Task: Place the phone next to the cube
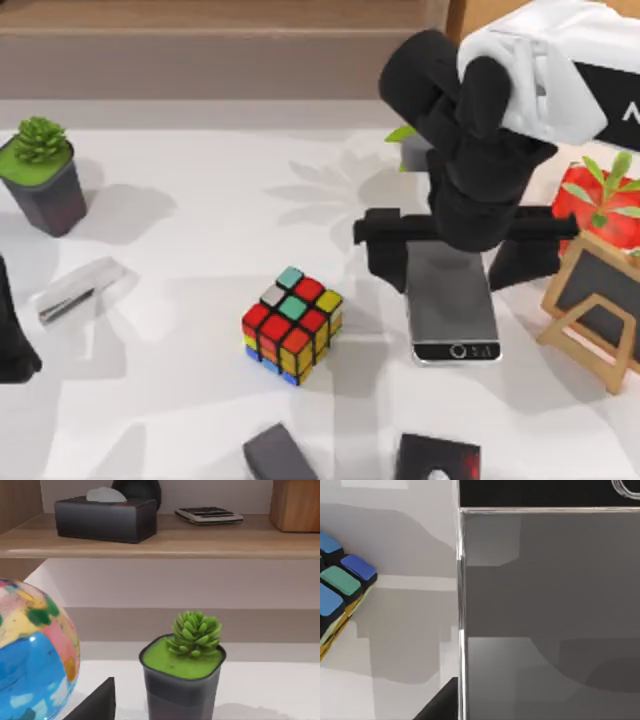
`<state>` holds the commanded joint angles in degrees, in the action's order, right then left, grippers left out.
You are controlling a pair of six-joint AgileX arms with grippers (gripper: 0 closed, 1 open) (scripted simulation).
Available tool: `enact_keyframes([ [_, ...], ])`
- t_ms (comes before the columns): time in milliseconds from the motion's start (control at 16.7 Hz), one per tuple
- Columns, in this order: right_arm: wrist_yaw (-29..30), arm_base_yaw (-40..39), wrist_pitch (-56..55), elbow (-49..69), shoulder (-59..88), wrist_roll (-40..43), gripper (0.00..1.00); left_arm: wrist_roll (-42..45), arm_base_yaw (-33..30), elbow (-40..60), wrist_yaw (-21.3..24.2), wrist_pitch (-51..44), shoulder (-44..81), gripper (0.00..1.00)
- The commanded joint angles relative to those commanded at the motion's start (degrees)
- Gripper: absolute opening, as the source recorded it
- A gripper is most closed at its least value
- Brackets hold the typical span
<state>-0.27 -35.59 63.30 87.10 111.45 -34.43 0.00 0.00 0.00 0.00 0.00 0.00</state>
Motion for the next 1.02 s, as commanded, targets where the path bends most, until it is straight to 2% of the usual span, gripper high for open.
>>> enact_keyframes([
  [1020,0.4,-0.7,-1.7,-0.9,0.5,-1.7,0.00,0.0,0.0,0.0,0.0,0.0,0.0,1.00],
])
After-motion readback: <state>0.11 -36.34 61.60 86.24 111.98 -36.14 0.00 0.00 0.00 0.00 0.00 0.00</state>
